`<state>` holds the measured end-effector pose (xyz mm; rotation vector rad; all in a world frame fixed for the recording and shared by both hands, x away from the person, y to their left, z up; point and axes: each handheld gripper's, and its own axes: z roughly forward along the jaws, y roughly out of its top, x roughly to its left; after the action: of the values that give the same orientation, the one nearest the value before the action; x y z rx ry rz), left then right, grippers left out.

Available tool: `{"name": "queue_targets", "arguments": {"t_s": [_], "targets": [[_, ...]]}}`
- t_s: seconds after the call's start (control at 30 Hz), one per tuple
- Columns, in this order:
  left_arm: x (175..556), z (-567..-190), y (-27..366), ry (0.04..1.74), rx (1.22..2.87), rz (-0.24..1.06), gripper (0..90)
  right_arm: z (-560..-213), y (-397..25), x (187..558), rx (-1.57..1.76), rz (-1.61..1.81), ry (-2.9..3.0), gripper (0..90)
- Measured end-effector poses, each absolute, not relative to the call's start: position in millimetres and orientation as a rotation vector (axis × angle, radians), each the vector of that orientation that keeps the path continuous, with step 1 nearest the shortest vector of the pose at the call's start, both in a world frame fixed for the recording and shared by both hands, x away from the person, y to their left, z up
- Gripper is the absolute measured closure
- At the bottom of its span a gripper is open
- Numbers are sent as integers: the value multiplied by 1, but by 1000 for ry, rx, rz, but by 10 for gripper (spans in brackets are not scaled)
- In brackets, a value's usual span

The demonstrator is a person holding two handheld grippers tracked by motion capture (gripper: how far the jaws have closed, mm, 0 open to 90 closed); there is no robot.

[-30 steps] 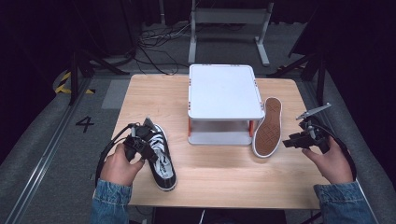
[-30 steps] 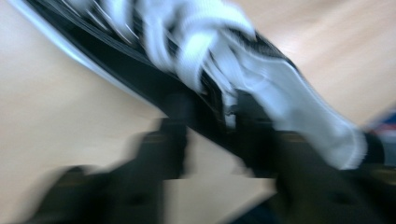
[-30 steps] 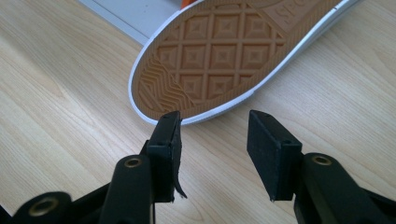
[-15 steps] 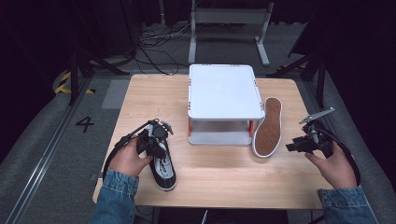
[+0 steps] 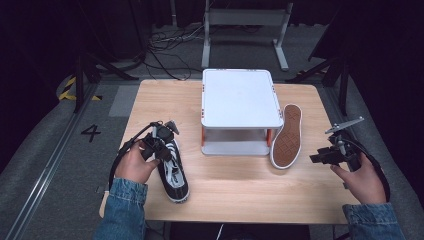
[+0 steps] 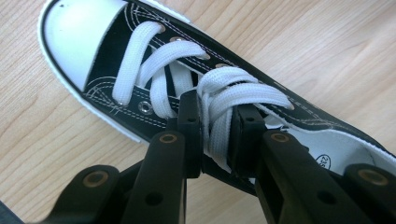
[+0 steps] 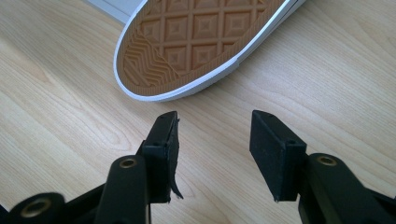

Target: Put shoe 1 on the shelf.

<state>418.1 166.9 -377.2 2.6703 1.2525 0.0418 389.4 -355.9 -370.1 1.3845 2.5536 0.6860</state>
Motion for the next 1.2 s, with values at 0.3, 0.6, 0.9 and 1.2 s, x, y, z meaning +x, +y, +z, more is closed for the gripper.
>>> {"name": "queue_targets", "arguments": {"t_s": [0.3, 0.6, 0.9, 1.2], "targets": [[414, -348, 161, 1215, 2640, 42, 815, -367, -359, 391, 1394, 701, 2537, 525], [416, -299, 152, 1191, 2627, 162, 820, -366, -361, 390, 1393, 703, 2525, 519], [418, -256, 152, 1144, 2580, 212, 823, -366, -366, 386, 1405, 706, 2510, 519], [421, -222, 141, 1092, 2579, 288, 825, -365, -372, 380, 1418, 696, 2494, 518]]}}
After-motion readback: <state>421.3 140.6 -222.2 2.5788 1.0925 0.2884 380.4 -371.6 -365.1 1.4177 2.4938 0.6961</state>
